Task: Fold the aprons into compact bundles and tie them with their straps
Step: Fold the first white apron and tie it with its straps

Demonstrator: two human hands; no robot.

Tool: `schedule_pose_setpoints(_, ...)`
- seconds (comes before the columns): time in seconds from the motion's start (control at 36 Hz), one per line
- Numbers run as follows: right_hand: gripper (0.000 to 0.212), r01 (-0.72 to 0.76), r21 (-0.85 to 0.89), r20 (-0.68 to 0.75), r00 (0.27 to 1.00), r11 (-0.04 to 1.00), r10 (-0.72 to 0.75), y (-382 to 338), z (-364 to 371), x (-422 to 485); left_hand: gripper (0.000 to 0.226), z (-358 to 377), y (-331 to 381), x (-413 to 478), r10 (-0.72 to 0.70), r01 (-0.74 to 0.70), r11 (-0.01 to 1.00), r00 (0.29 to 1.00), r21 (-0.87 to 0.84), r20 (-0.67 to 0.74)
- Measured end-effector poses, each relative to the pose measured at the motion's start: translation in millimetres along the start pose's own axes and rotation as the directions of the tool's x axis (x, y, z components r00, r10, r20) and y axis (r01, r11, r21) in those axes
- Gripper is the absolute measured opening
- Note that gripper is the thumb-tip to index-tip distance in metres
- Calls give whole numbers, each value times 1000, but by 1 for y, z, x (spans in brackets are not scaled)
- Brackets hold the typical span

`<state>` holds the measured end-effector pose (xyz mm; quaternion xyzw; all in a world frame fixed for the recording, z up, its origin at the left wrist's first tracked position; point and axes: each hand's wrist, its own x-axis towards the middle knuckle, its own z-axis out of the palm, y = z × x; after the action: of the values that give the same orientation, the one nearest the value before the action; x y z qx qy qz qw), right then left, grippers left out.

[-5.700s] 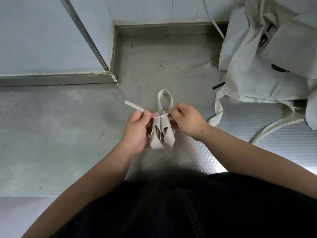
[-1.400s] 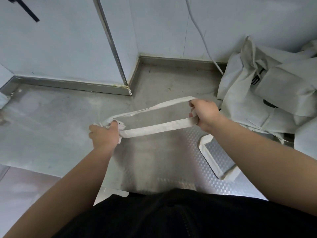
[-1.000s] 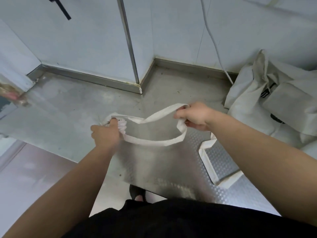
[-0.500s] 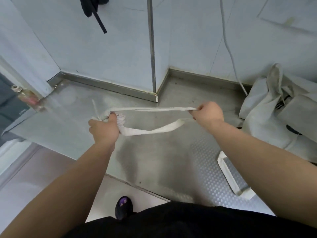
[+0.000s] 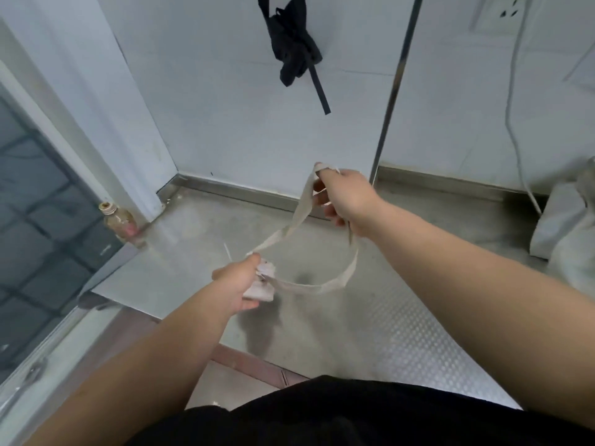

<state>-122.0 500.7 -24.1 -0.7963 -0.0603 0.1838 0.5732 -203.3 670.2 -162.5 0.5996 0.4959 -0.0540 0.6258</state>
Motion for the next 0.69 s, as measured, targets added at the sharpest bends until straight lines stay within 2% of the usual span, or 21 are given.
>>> schedule_pose_setpoints(0.06,37,15,-90,57,998,996,-10,-15,20,1,75,-13,4,9,-33,29,994,999,105,30)
schedule_pose_setpoints(0.11,35,37,-141,116,993,989,-21,-27,37,2,88,-21,15,5,35,-29,965,999,261,-22)
schedule_pose_setpoints(0.14,33,46,-150,140,990,988,-25,-30,43,3,91,-22,21,4,148,-117,923,987,368,-58)
schedule_pose_setpoints(0.17,30,62,-164,161,986,985,-35,-35,49,5,91,-25,30,1,284,-243,860,958,449,-27)
schedule_pose_setpoints(0.19,27,78,-174,176,983,982,-46,-41,54,6,88,-26,40,-6,400,-379,808,915,451,54)
schedule_pose_setpoints(0.25,19,126,-197,191,978,972,-88,-53,63,10,72,-30,62,-19,539,-576,749,817,328,204)
schedule_pose_setpoints(0.28,18,146,-206,184,977,968,-108,-55,62,12,54,-28,73,-29,579,-629,729,777,271,249)
schedule_pose_setpoints(0.33,17,178,-225,156,977,958,-145,-62,59,16,9,-28,96,-44,634,-675,723,733,147,246)
schedule_pose_setpoints(0.42,12,216,-275,100,976,937,-196,-69,55,25,27,-37,132,-52,688,-688,723,708,-64,160)
schedule_pose_setpoints(0.53,14,189,-359,56,982,914,-181,-69,46,37,31,-54,166,-54,709,-703,705,701,-97,74)
schedule_pose_setpoints(0.64,27,151,-140,-29,987,979,-156,-76,35,42,23,-70,188,-58,684,-682,725,729,-101,-18)
schedule_pose_setpoints(0.69,21,128,15,-17,992,992,-128,-85,30,40,17,-77,193,-60,690,-689,724,722,-46,43)
